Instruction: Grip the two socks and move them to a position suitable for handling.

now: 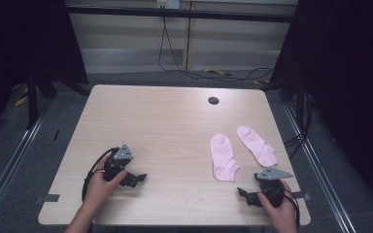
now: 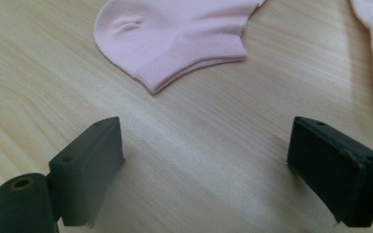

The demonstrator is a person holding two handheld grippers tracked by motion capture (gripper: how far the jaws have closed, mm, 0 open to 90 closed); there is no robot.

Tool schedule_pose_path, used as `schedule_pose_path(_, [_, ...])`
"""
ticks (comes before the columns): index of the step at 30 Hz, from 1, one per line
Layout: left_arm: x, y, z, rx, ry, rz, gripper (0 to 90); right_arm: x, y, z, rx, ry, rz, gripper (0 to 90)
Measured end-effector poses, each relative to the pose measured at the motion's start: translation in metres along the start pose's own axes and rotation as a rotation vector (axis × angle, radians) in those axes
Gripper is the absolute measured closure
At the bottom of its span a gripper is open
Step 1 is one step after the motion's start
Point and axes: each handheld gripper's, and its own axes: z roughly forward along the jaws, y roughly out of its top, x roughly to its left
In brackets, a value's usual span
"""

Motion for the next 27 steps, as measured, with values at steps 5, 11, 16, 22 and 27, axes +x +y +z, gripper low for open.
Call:
schedule_pose_path(5, [0.0,0.0,0.0,0.005,0.004,0.005,0.5,0.0,0.0,0.0,-0.002,-0.001,-0.002,12.3])
schedule_pose_path(11, [-0.001,-0.001,-0.001,0.003,0.003,-0.002,0.4,0.0,0.0,0.0,-0.003,-0.001,-0.001,12.3])
schedule_pose_path(16, [0.0,-0.003,-0.004,-0.013,-0.016,-0.029,0.2,0.002,0.006,0.0,0.022,-0.003,0.022,16.5])
schedule_pose_path(22, [0.002,-0.005,-0.009,-0.014,-0.017,-0.065,0.5,0.006,0.025,0.0,-0.014,-0.015,0.019,21.5])
schedule_pose_path(27, [0.001,-0.005,-0.012,-0.012,-0.013,-0.06,2.9,0.006,0.046,0.006,-0.065,-0.036,0.03,43.5])
